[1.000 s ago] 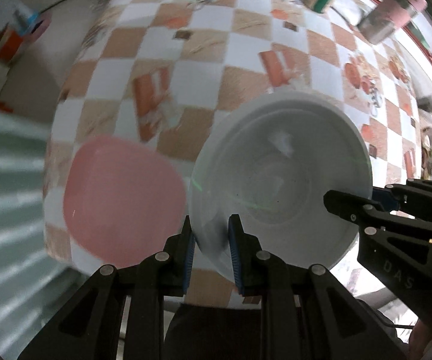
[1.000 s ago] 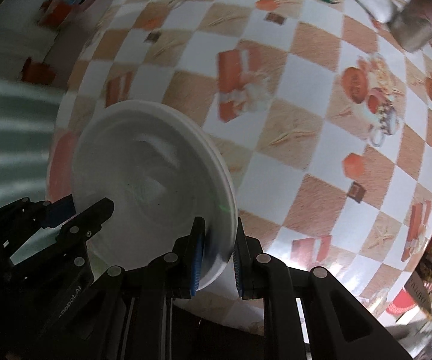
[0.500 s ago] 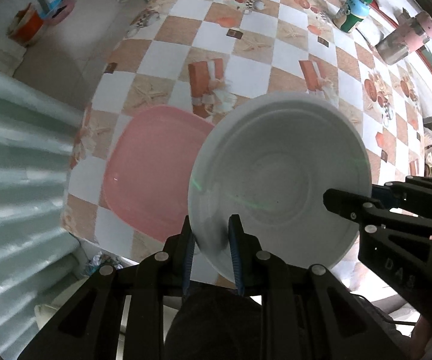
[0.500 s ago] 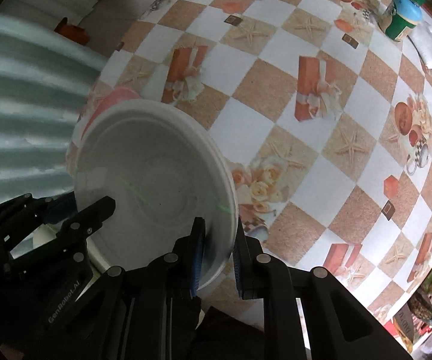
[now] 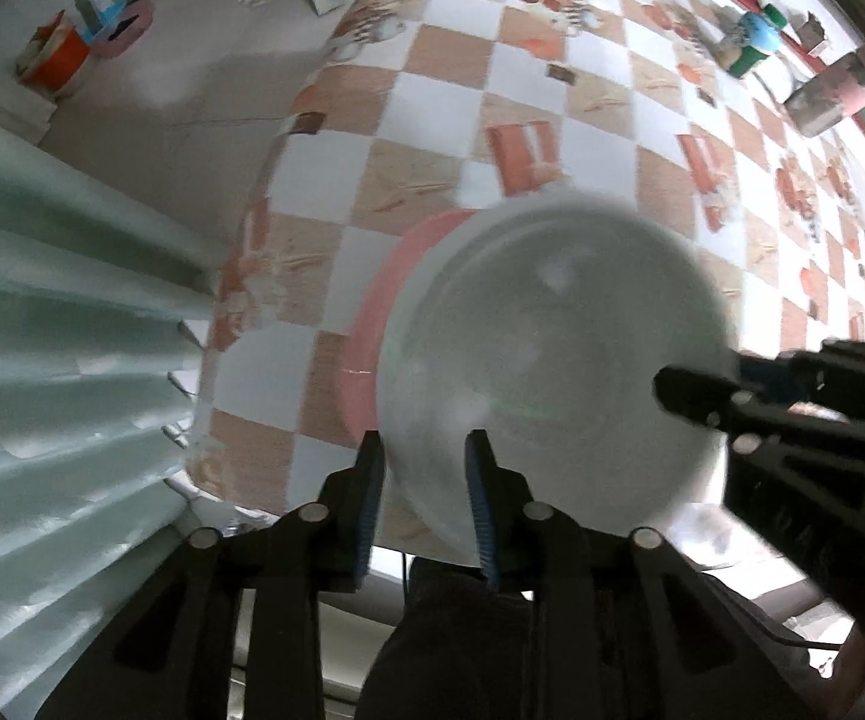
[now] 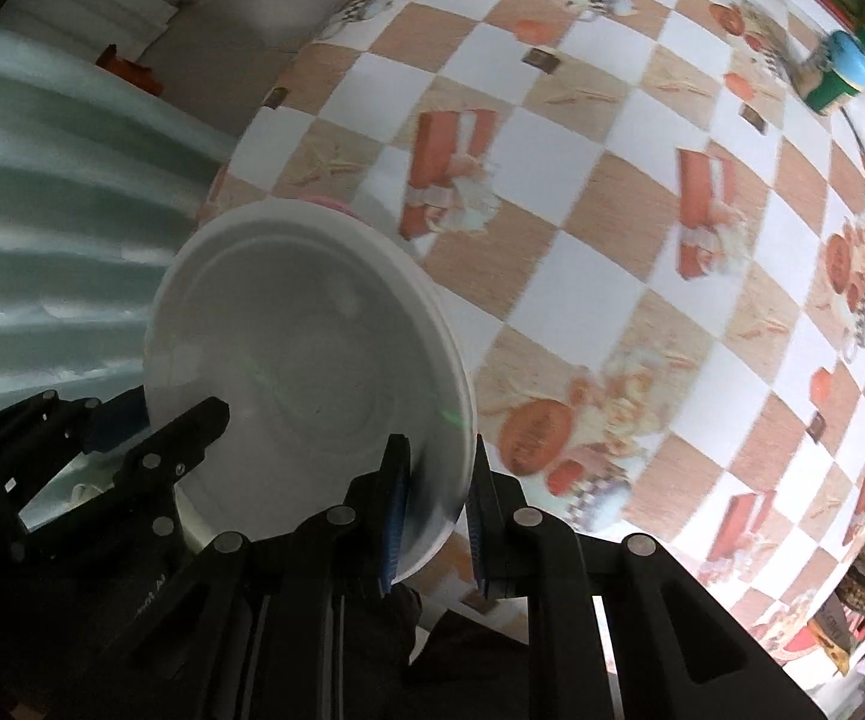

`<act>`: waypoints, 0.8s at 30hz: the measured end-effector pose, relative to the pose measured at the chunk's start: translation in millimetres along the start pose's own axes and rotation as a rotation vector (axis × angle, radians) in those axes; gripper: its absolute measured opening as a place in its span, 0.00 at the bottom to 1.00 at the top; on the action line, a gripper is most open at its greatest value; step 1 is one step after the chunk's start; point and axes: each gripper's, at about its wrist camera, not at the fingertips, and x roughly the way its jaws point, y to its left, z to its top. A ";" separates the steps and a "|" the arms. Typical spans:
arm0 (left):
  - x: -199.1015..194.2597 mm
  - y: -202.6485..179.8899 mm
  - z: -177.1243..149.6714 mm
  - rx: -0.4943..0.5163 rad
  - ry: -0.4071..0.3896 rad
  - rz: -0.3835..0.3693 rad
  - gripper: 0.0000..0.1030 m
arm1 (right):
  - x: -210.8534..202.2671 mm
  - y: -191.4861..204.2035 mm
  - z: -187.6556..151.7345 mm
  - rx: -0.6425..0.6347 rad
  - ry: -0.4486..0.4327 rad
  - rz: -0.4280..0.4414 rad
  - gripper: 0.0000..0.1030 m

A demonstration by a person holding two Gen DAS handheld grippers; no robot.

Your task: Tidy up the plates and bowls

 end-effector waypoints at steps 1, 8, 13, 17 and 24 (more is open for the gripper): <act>1.4 4.3 0.6 0.005 0.001 0.018 0.51 | 2.6 3.0 3.5 0.005 0.001 -0.001 0.19; -3.4 21.3 4.2 0.016 -0.030 0.017 0.67 | -15.5 4.2 18.9 0.096 -0.121 -0.012 0.96; -15.6 18.7 5.8 0.046 -0.076 -0.007 0.78 | -24.2 5.3 17.1 0.121 -0.134 -0.017 0.96; -21.8 11.3 4.2 0.090 -0.096 -0.040 0.78 | -30.7 9.5 4.9 0.103 -0.121 -0.032 0.96; -25.4 1.3 -9.4 0.119 -0.116 -0.007 0.79 | -48.7 13.3 -17.9 0.019 -0.143 -0.098 0.96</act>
